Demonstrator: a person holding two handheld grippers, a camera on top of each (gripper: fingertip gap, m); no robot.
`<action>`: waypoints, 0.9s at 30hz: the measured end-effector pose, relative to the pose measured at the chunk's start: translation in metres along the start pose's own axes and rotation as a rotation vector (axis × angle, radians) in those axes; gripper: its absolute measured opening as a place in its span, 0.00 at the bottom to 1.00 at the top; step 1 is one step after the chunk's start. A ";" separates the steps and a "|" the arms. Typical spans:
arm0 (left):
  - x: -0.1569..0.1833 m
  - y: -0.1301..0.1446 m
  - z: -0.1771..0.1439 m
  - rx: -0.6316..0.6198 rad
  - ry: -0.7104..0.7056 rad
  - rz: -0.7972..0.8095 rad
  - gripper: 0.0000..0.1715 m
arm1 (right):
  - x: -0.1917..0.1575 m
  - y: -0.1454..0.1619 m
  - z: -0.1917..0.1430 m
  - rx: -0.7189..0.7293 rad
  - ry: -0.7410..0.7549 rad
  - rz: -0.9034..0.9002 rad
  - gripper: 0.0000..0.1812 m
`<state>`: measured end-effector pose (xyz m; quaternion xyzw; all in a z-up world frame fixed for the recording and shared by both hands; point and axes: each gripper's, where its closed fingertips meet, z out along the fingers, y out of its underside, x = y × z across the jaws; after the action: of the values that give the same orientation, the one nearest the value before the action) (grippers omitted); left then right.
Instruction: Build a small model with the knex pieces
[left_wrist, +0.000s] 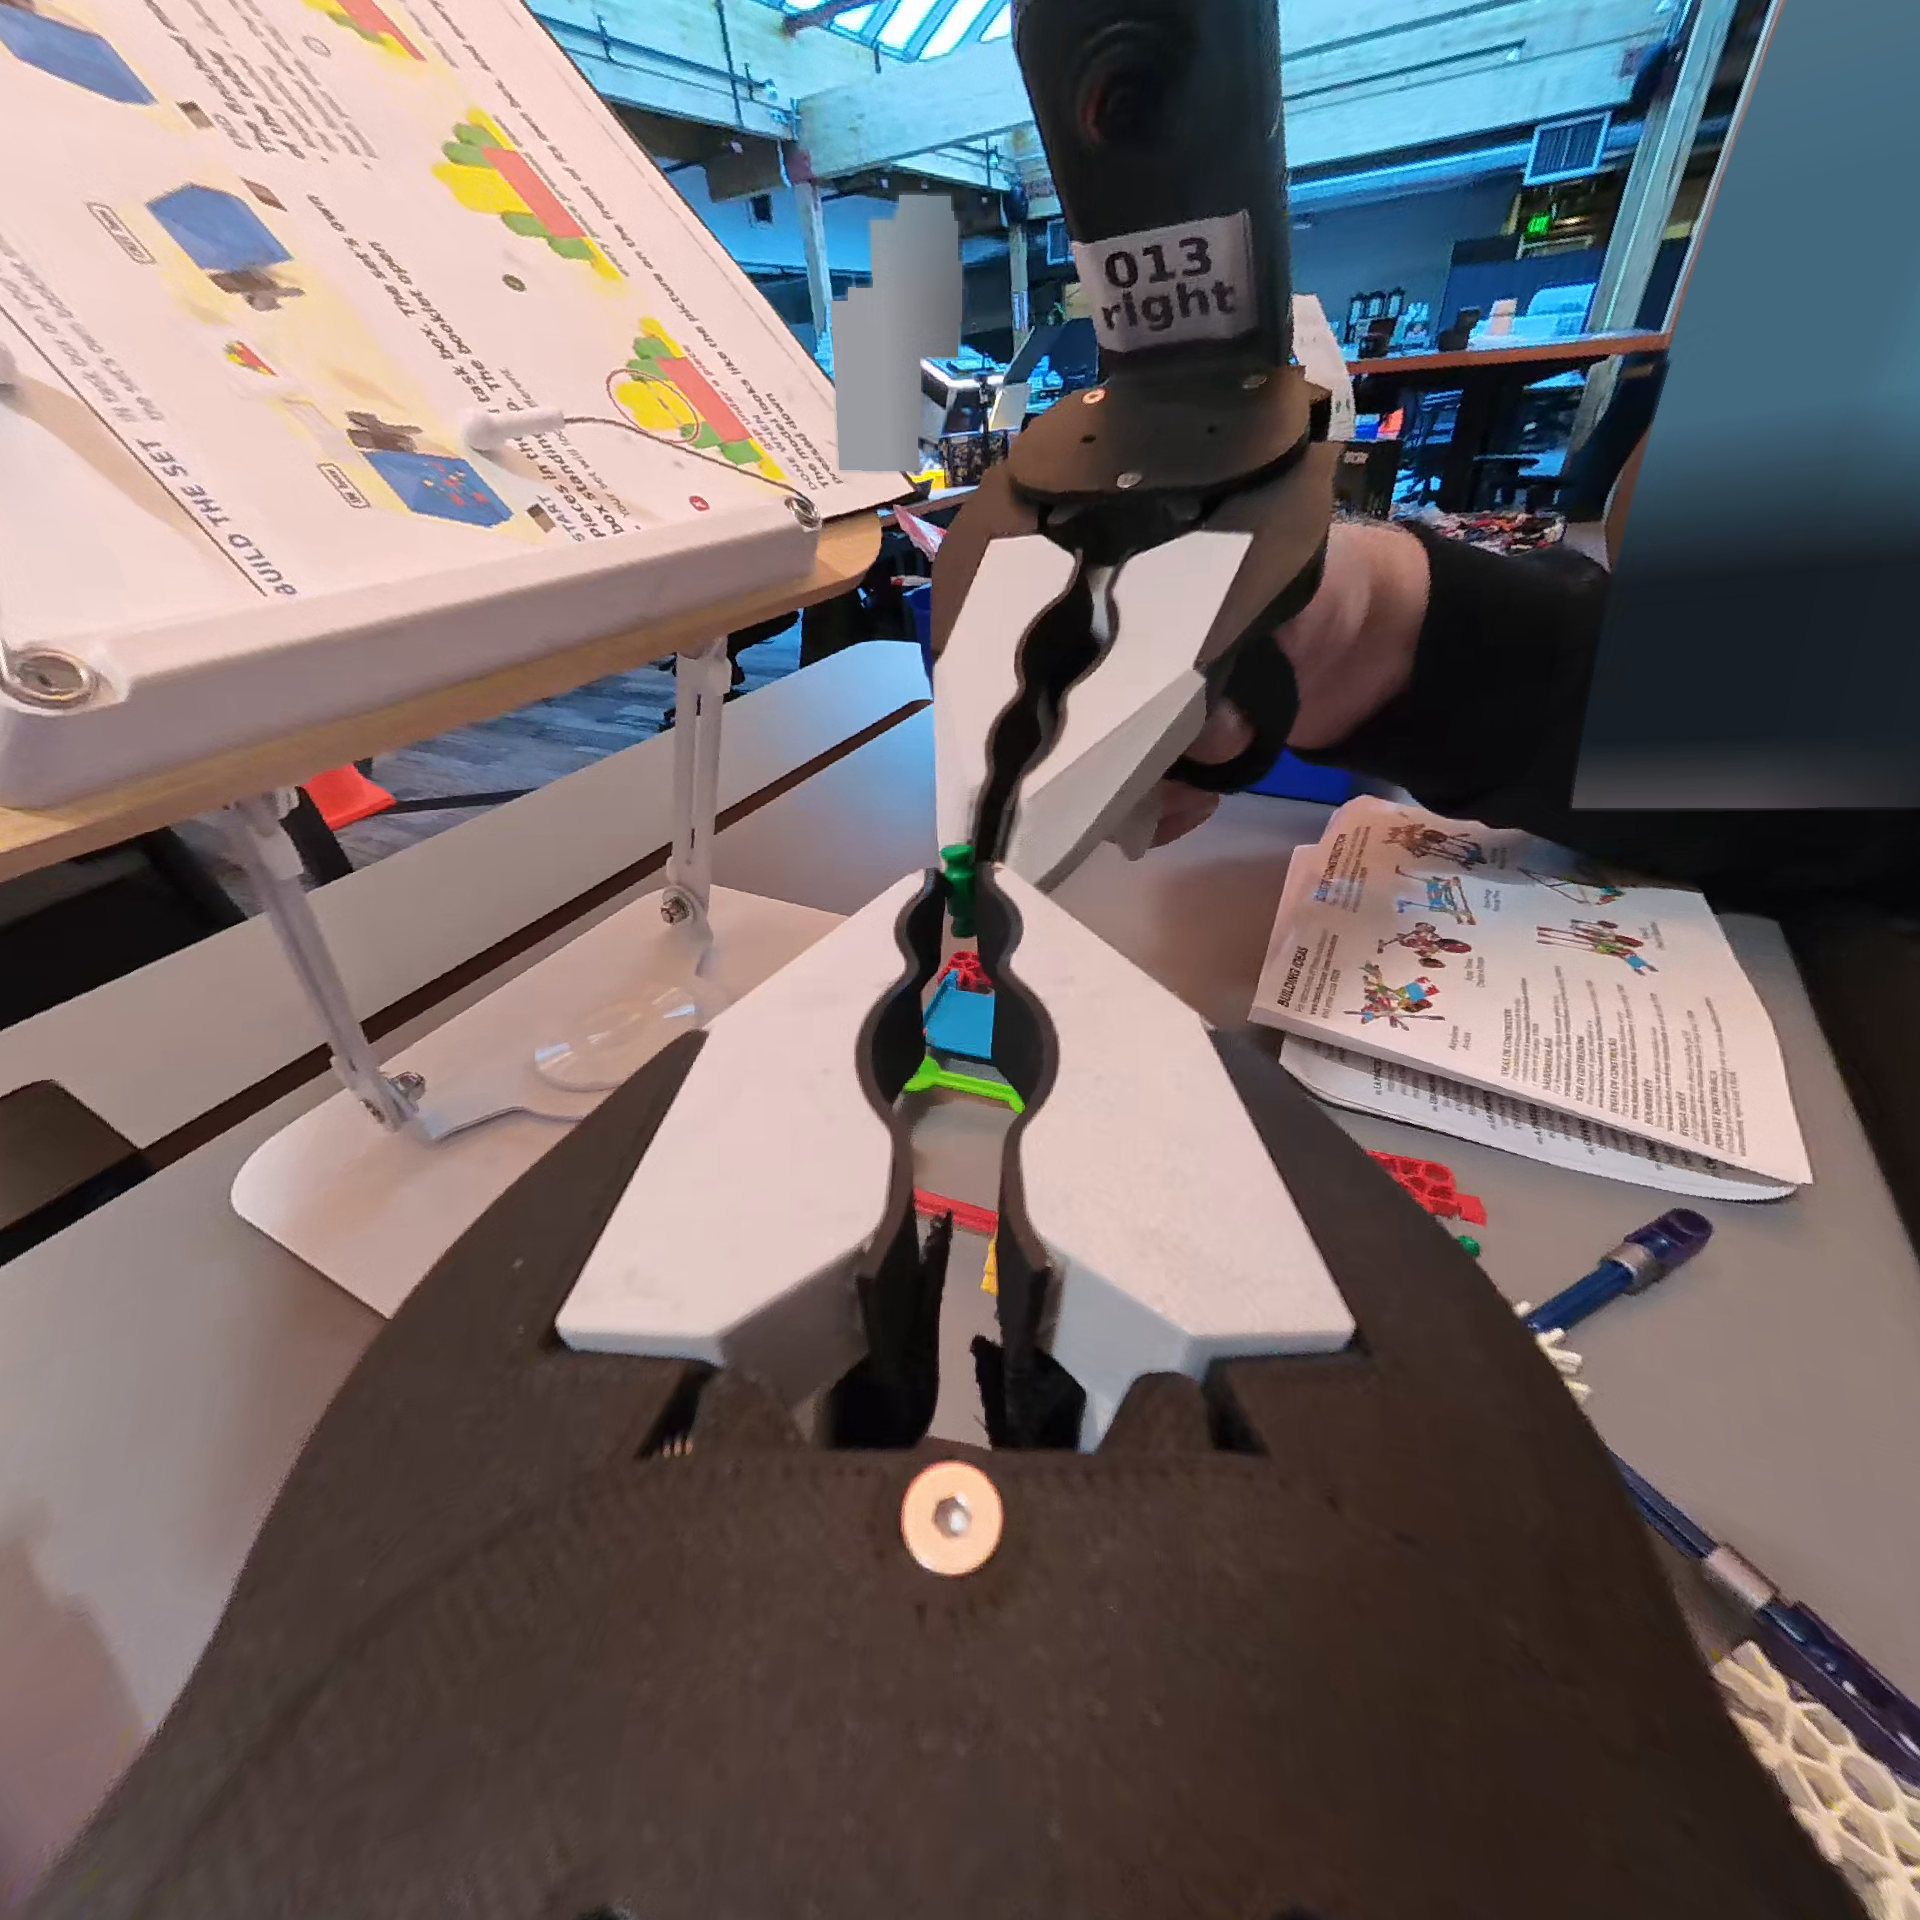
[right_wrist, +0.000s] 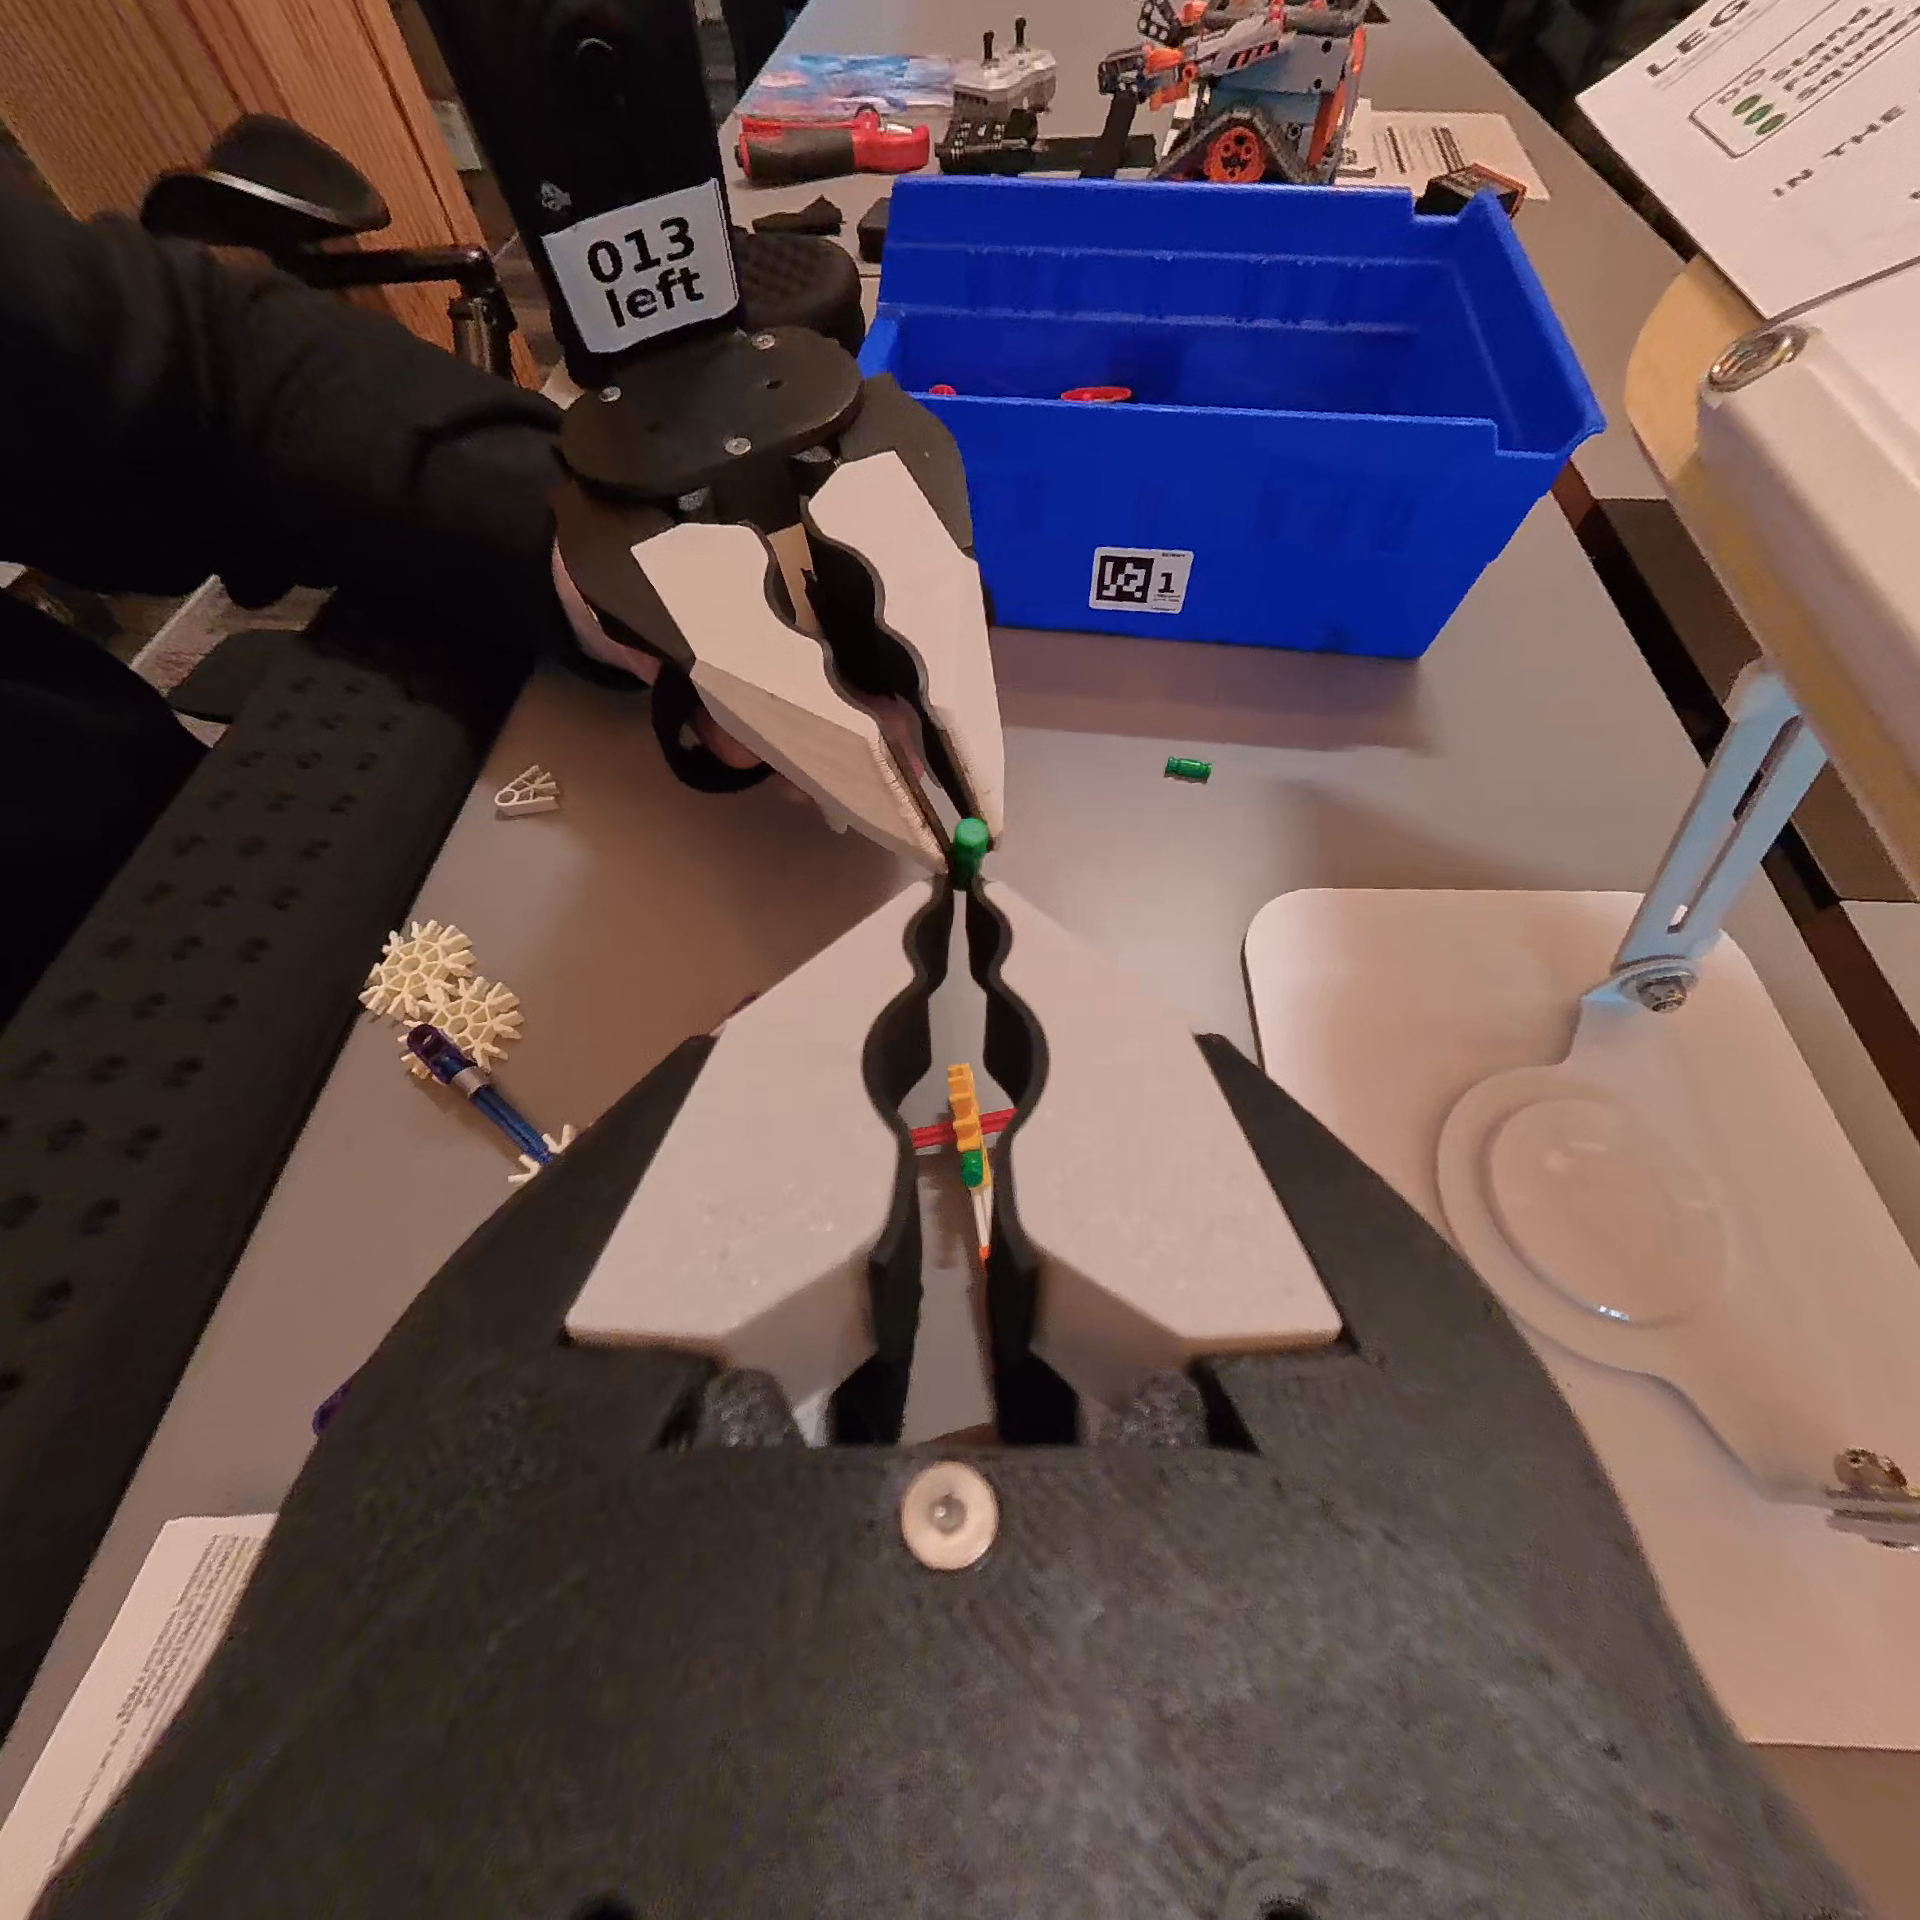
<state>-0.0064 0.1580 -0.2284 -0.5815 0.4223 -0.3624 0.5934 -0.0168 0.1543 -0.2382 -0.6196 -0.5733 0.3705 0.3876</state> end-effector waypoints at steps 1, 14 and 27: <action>0.000 -0.002 0.000 0.010 -0.002 -0.002 0.02 | 0.000 -0.002 0.000 0.009 0.000 0.000 0.00; 0.004 -0.013 0.000 0.110 0.031 -0.116 0.02 | -0.004 -0.005 0.004 0.043 -0.015 0.006 0.02; -0.008 -0.007 -0.005 0.035 -0.033 -0.030 0.03 | 0.004 0.000 0.001 -0.070 0.114 -0.148 0.01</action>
<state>-0.0132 0.1633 -0.2202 -0.5832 0.3971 -0.3690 0.6050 -0.0175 0.1585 -0.2387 -0.6087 -0.6071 0.2848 0.4240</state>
